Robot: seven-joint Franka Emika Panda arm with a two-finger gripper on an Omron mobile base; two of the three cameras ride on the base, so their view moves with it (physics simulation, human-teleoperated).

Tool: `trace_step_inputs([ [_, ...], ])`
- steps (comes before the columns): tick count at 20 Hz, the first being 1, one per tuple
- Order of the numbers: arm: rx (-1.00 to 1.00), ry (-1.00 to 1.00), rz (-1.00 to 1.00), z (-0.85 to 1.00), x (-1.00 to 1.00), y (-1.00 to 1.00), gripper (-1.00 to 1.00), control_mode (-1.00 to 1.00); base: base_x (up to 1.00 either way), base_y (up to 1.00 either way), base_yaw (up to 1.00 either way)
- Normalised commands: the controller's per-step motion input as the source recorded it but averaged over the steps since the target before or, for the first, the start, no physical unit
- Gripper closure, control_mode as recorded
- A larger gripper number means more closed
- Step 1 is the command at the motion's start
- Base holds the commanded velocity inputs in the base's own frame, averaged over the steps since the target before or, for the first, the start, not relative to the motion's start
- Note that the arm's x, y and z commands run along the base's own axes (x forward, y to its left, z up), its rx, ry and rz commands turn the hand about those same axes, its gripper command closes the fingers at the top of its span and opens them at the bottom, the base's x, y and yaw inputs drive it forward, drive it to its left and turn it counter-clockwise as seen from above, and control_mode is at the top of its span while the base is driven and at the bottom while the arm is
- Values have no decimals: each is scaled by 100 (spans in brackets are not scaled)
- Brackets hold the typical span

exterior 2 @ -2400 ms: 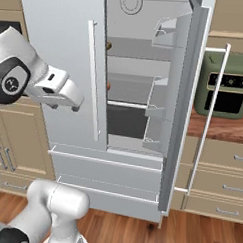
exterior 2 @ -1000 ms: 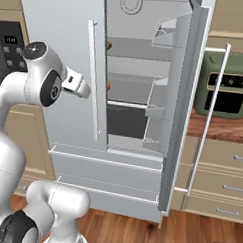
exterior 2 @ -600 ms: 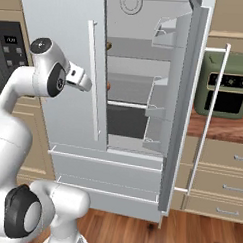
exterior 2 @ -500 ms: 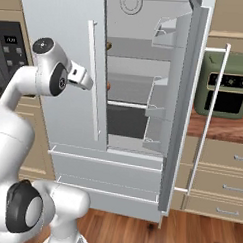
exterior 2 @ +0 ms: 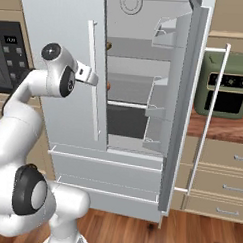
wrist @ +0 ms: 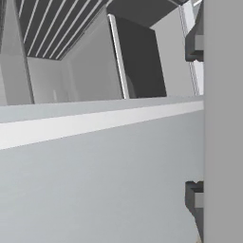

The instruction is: Retrieve the banana and peach from the fridge and place them into the bowl on the dining table.

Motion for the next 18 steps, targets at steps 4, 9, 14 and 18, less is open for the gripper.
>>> trace_step_inputs([
  [4, 0, 0, 0, 0, 55, -1, -100, -100, 0, 0, 0],
  [9, 0, 0, 0, 0, 51, -9, -100, -100, 0, 0, 0],
  [14, 0, 0, 0, 0, 45, -12, -100, -100, 0, 0, 0],
  [18, 0, 0, 0, 0, 47, -6, -100, -100, 0, 0, 0],
])
